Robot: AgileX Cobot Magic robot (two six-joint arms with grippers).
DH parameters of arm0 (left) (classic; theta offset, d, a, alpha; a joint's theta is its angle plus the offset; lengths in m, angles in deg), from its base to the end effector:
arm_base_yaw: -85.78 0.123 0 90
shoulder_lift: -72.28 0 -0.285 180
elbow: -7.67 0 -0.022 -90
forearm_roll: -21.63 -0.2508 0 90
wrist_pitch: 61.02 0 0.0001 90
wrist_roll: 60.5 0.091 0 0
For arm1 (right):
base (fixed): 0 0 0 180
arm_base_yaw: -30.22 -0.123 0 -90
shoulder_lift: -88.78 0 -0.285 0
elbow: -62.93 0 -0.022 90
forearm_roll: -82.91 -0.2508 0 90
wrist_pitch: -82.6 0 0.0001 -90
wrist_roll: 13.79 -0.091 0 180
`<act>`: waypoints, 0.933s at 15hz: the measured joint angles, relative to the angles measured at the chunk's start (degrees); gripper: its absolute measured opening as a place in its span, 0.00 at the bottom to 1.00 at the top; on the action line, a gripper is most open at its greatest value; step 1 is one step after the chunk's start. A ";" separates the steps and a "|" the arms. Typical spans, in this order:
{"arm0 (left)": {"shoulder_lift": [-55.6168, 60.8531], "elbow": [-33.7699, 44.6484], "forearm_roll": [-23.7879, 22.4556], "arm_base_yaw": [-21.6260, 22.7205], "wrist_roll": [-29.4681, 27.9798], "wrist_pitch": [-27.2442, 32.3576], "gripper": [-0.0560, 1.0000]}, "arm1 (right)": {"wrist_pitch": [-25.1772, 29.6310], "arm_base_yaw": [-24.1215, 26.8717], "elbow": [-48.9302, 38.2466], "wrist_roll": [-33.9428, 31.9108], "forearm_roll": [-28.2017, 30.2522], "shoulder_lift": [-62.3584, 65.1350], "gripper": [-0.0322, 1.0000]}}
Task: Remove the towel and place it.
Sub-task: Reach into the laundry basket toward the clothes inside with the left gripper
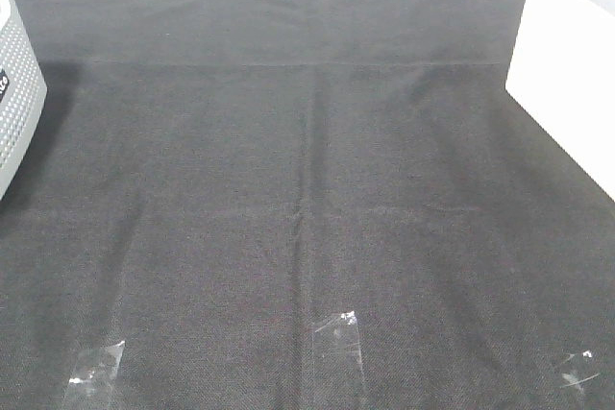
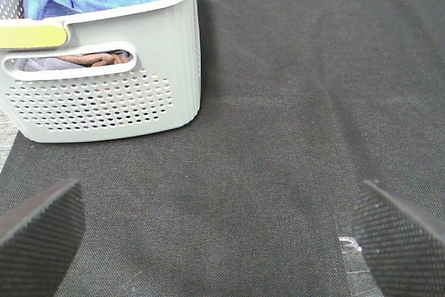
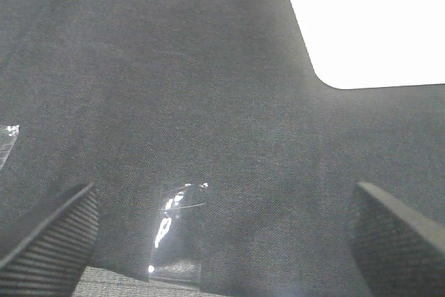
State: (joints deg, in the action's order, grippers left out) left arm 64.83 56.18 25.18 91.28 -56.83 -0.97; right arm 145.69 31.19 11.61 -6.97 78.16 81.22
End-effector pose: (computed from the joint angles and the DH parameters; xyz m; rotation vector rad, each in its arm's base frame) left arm -0.0049 -0.0054 0.2787 -0.0297 2.0231 0.0274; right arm -0.0021 0.0068 0.2609 -0.1122 2.1228 0.0204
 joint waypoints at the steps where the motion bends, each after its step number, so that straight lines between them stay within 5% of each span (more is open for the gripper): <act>1: 0.00 0.00 0.00 0.00 0.00 0.00 0.99 | 0.00 0.00 0.00 0.00 -0.40 0.00 0.92; 14: -0.11 -0.69 -2.18 0.00 -2.75 -1.03 0.99 | 0.00 0.00 0.00 0.00 -0.46 0.00 0.91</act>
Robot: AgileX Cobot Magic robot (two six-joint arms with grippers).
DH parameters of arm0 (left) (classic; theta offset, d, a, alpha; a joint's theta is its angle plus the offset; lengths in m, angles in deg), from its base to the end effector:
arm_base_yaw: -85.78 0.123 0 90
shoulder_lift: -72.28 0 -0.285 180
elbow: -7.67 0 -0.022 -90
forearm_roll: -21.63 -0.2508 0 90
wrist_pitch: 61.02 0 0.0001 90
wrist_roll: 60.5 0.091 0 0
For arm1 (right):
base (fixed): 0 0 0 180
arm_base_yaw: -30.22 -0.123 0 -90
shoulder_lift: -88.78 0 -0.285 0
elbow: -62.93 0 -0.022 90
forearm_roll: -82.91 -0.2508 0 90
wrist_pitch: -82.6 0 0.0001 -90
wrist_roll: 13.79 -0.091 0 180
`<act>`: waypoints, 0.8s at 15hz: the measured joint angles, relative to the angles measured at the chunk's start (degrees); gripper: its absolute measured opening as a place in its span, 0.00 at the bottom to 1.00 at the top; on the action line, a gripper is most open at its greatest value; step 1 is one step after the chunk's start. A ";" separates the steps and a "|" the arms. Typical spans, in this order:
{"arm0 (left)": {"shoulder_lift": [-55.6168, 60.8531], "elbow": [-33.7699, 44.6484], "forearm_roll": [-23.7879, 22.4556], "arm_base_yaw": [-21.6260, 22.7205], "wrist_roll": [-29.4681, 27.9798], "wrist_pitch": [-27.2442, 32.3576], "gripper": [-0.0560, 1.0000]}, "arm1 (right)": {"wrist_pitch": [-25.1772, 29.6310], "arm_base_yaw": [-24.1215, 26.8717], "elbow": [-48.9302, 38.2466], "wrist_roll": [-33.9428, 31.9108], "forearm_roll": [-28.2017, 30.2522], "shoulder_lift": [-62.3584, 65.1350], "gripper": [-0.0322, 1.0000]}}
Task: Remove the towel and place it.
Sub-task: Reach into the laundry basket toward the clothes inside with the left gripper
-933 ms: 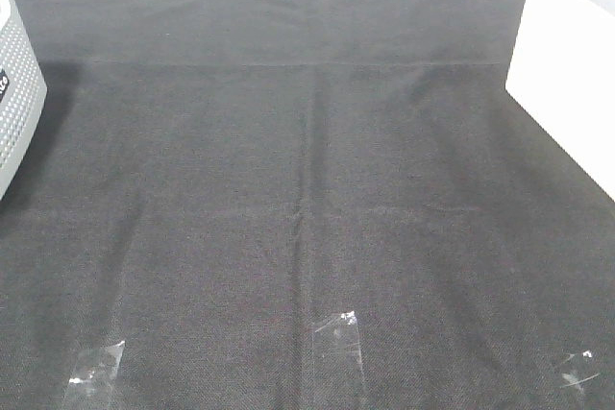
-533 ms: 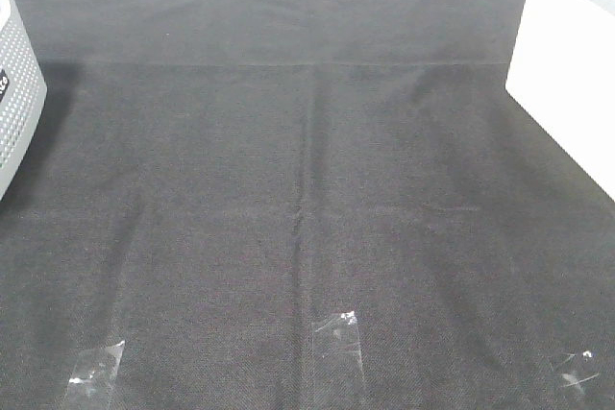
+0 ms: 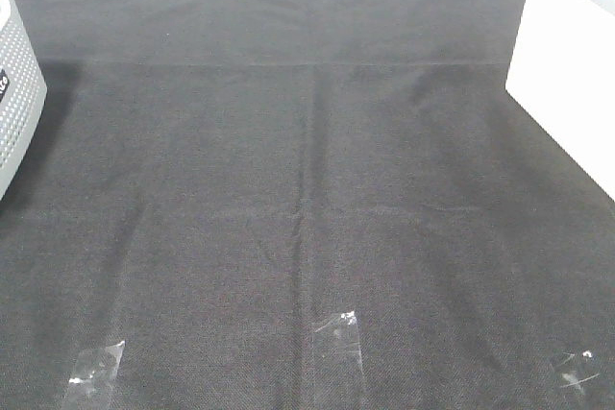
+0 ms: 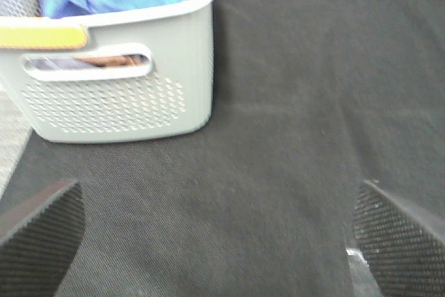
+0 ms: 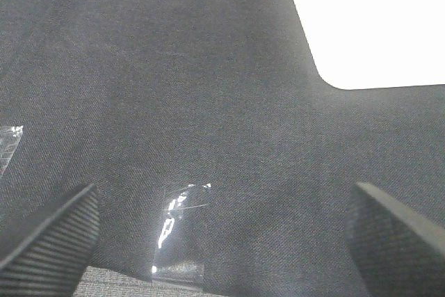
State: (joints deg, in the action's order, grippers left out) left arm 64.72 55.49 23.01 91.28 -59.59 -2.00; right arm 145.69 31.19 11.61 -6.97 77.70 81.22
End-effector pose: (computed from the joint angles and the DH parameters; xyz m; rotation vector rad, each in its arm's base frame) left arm -0.0056 -0.0024 0.2834 -0.0790 1.9951 0.0434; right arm -0.0021 0.0074 0.2610 -0.1125 2.1222 0.0302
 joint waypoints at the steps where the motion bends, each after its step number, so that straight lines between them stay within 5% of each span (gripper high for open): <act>1: -0.86 -0.63 -0.29 0.00 -0.06 -0.86 0.99 | 0.00 0.00 0.00 0.00 0.00 0.00 0.91; 12: -26.59 -12.38 -2.12 0.00 -4.76 -12.20 0.99 | 0.00 0.00 0.00 0.00 0.00 0.00 0.90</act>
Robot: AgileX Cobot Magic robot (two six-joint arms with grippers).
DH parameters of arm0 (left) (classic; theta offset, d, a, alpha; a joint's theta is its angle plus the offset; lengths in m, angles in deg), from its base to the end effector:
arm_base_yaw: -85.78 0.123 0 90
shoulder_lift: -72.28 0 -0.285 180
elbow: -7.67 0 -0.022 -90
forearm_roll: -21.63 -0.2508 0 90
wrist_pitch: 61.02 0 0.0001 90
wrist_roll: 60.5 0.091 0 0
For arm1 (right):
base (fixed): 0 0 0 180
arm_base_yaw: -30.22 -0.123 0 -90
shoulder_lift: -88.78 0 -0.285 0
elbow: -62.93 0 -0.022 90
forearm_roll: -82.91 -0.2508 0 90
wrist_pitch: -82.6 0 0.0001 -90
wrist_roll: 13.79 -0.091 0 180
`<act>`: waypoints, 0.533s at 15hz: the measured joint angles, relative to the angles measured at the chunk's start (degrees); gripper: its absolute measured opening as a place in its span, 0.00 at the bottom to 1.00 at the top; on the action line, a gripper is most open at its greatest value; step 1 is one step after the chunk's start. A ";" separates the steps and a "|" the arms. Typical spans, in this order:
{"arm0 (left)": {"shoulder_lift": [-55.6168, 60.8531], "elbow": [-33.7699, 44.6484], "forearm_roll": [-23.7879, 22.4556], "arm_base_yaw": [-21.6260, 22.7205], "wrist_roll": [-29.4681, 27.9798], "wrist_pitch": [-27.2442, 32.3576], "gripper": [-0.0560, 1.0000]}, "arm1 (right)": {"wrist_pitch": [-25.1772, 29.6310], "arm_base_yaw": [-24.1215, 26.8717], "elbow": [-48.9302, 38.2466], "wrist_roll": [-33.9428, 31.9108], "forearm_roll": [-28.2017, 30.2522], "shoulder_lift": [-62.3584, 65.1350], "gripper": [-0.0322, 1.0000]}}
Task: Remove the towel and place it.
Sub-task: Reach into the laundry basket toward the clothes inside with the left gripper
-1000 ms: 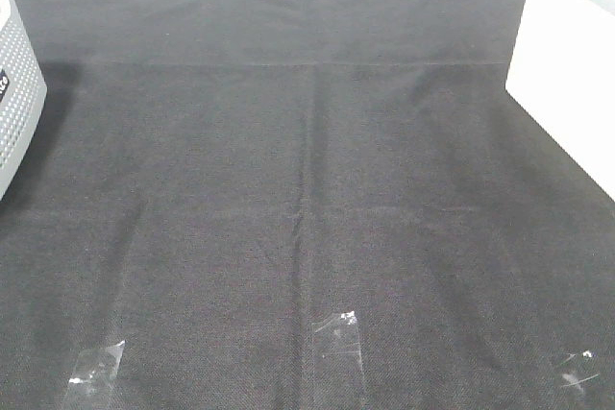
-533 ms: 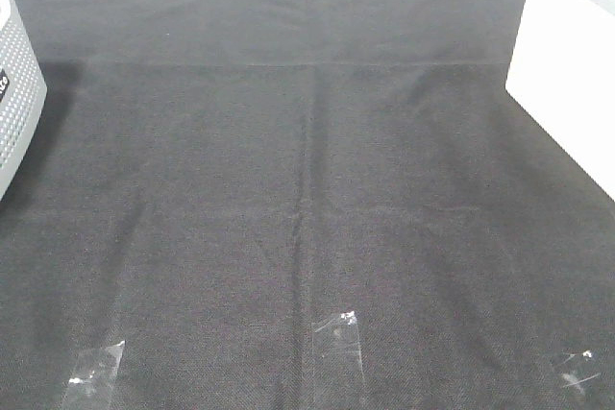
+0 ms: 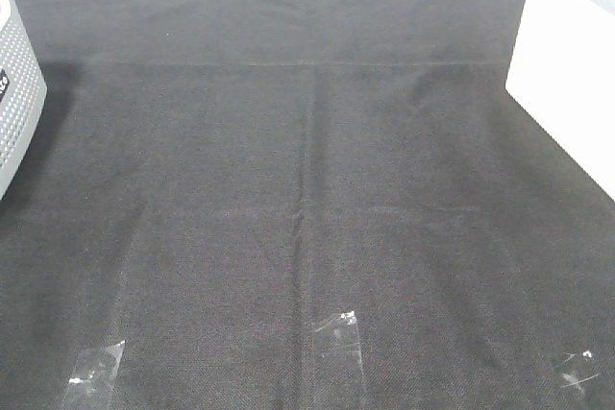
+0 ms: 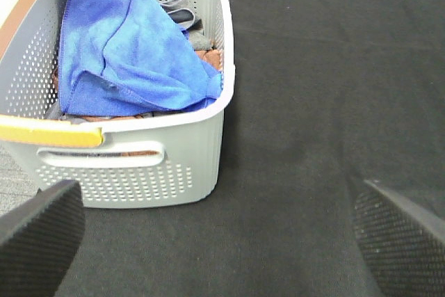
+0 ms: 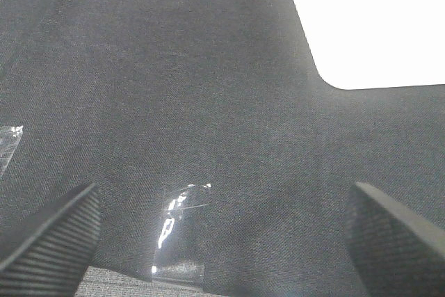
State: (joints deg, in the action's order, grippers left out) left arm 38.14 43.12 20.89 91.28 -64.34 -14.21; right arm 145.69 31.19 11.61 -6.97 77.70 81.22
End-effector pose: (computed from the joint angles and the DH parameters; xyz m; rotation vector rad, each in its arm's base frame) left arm 0.0725 0.0078 0.3505 -0.1624 2.0252 0.0334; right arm -0.0021 0.0074 0.2610 -0.1125 2.1222 0.0302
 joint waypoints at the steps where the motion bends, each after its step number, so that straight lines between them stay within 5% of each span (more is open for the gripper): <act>1: -2.41 -0.97 -0.06 0.00 -0.06 -0.57 0.99 | 0.00 0.00 0.00 0.00 0.00 0.00 0.90; 8: -18.85 -5.50 -0.86 0.00 -5.96 -9.45 0.99 | 0.00 0.00 0.00 0.00 0.00 0.00 0.90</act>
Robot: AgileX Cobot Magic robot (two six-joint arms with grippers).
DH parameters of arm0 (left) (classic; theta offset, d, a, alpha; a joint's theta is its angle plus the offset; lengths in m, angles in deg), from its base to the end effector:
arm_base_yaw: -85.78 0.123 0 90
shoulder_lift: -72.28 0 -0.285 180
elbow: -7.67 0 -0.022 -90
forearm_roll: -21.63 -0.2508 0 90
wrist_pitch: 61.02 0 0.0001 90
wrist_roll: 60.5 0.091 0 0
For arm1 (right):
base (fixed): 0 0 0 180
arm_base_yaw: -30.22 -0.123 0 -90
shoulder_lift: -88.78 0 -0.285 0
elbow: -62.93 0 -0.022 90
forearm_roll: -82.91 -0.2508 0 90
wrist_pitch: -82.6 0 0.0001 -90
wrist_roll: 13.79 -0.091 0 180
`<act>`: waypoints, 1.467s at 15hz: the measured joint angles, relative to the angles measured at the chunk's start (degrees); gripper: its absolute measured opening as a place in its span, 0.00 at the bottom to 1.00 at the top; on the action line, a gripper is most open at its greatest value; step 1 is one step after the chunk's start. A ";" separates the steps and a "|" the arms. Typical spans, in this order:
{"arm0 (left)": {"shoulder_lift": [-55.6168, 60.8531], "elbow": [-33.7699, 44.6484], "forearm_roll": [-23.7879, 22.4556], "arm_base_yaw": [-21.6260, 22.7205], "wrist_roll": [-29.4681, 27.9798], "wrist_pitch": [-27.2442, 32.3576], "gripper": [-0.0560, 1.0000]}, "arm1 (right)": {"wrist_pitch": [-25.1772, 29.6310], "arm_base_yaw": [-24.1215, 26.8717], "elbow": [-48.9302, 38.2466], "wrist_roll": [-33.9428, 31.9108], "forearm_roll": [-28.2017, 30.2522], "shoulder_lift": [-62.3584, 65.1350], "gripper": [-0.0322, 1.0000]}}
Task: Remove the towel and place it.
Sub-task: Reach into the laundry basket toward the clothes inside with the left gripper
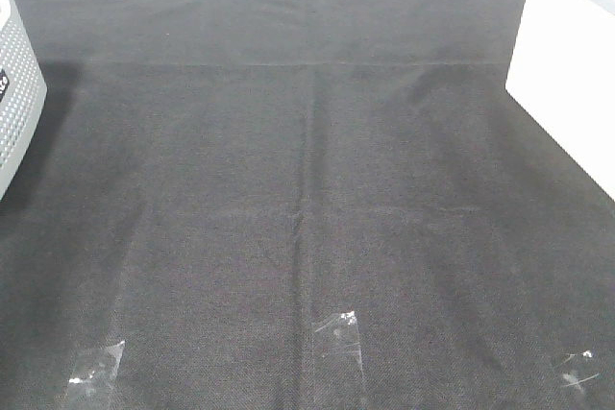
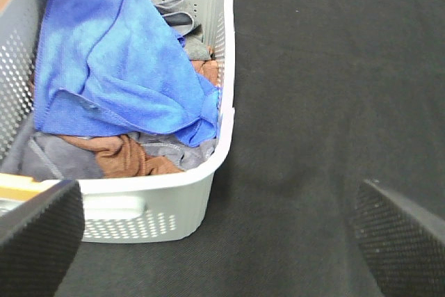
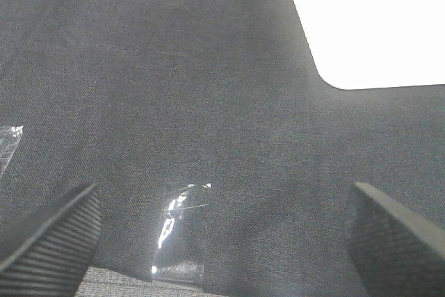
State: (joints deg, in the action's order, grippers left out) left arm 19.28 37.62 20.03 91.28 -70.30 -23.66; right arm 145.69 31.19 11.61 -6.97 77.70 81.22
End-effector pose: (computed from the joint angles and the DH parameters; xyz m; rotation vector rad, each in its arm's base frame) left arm 0.1523 0.0162 0.3572 -0.2665 2.0826 -0.0141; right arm -0.0021 0.0074 0.2610 -0.1125 2.1222 0.0302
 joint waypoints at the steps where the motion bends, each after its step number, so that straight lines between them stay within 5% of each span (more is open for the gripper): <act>1: -1.95 -0.80 -0.97 0.00 -1.83 -0.69 0.99 | 0.00 0.00 0.00 0.00 0.00 0.00 0.90; 4: -7.96 -4.07 -7.33 0.00 -10.20 -1.55 0.99 | 0.00 0.00 0.00 0.00 0.00 0.00 0.90; 10: -17.76 -9.22 -30.60 0.00 -43.77 -3.72 0.99 | 0.00 0.00 0.00 0.00 0.00 0.00 0.90; 15: -27.33 -13.35 -43.14 0.00 -62.40 0.06 0.99 | 0.00 0.00 0.00 0.00 0.00 0.00 0.90; 19: -34.15 -18.85 -43.09 1.95 -64.69 0.63 0.97 | 0.00 0.00 0.00 0.00 0.00 0.00 0.90; 22: -39.36 -21.26 -35.70 7.73 -64.63 2.23 0.94 | 0.00 0.00 0.00 0.00 0.00 0.00 0.90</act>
State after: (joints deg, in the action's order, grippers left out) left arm -20.08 16.36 -15.67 99.01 -134.93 -21.43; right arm 145.69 31.19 11.61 -6.97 77.70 81.22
